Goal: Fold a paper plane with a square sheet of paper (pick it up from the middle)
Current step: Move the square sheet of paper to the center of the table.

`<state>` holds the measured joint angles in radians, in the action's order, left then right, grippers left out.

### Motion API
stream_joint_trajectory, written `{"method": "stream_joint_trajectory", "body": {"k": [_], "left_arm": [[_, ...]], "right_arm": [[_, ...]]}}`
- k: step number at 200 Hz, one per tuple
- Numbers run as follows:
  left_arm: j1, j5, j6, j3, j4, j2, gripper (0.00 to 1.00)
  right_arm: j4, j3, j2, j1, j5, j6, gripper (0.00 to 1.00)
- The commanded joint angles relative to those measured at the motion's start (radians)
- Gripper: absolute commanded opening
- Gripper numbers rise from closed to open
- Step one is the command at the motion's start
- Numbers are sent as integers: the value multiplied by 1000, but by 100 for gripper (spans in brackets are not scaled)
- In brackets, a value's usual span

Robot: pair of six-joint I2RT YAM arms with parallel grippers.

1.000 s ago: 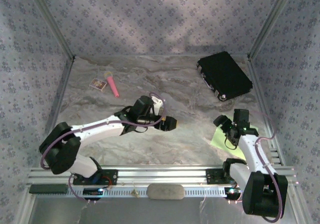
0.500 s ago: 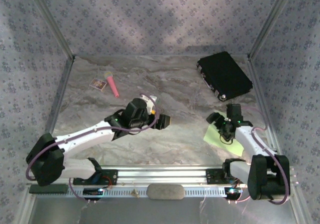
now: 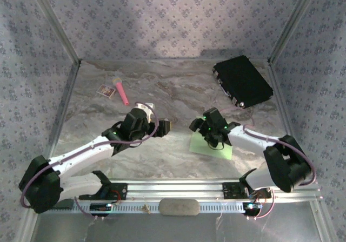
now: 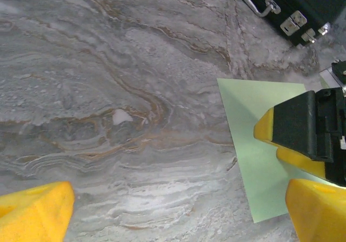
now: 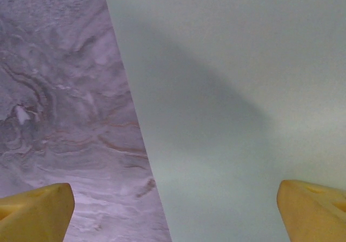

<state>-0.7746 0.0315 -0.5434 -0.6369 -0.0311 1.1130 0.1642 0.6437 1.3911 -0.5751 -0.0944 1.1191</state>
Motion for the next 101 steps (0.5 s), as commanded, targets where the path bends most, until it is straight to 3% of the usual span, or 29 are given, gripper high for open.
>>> {"method": "stream_joint_trajectory", "body": {"k": [1, 17, 65, 101], "left_arm": [[19, -23, -15, 12, -20, -50, 100], [23, -53, -8, 20, -17, -64, 100], [24, -122, -18, 13, 35, -16, 100], [24, -116, -26, 5, 34, 1, 100]], "right_arm": [[76, 64, 3, 6, 9, -57, 98], [117, 57, -27, 57, 19, -117, 96], [115, -11, -79, 240, -131, -287, 93], [103, -26, -30, 260, -191, -324, 92]]}}
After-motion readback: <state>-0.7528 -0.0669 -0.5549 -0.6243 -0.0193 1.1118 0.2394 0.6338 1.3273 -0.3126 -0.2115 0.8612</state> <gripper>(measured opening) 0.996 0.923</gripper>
